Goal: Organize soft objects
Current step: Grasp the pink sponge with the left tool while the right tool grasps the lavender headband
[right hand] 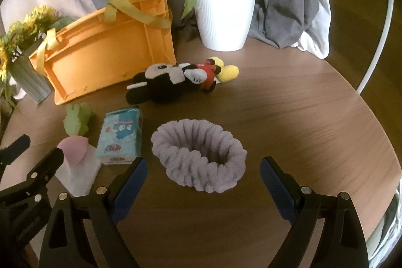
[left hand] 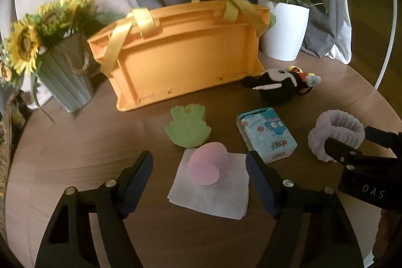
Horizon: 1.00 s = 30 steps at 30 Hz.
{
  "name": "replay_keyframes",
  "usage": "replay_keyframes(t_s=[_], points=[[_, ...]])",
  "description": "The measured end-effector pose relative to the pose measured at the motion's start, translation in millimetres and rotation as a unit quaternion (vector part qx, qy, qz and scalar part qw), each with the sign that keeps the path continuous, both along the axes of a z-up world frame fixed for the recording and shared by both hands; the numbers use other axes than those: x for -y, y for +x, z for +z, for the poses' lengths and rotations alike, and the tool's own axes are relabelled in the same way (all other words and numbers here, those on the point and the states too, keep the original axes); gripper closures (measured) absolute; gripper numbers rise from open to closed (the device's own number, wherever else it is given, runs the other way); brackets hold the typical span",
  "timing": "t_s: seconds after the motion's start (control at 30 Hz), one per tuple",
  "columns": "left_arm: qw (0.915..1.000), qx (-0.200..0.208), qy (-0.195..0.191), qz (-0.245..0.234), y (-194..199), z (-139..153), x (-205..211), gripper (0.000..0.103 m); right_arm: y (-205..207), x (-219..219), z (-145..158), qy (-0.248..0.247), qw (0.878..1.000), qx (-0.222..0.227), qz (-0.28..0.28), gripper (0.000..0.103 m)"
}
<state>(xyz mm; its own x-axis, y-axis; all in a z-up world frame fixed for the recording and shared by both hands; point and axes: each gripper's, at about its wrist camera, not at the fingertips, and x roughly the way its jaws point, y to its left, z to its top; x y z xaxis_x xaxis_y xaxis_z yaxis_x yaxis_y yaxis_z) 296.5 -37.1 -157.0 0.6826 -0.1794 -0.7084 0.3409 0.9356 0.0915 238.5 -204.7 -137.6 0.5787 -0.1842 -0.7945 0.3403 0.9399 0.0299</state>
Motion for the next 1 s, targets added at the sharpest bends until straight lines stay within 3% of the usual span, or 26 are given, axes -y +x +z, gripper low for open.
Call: replay_keyframes(t_s=[0.27, 0.37, 0.47, 0.57, 0.8, 1.0], points=[[0.9993, -0.034, -0.014, 0.000, 12, -18, 1, 0.043, 9, 1, -10, -0.004, 1.000, -0.013, 0.000, 0.011], [0.9988, -0.044, -0.021, 0.002, 16, -22, 1, 0.055, 12, 1, -13, -0.005, 1.000, -0.015, 0.001, 0.016], [0.9984, -0.051, -0.024, -0.001, 17, -24, 2, 0.064, 15, 1, -16, -0.002, 1.000, -0.021, 0.002, 0.027], [0.9985, -0.049, -0.022, 0.000, 15, -25, 2, 0.065, 15, 1, -18, -0.001, 1.000, -0.022, 0.005, 0.037], [0.9984, -0.049, -0.027, -0.002, 11, -22, 2, 0.066, 15, 0, -17, -0.001, 1.000, -0.018, 0.022, 0.074], [0.9988, -0.039, -0.031, 0.000, 3, -10, 4, 0.066, 10, 0, -11, 0.002, 0.999, -0.012, 0.032, 0.078]])
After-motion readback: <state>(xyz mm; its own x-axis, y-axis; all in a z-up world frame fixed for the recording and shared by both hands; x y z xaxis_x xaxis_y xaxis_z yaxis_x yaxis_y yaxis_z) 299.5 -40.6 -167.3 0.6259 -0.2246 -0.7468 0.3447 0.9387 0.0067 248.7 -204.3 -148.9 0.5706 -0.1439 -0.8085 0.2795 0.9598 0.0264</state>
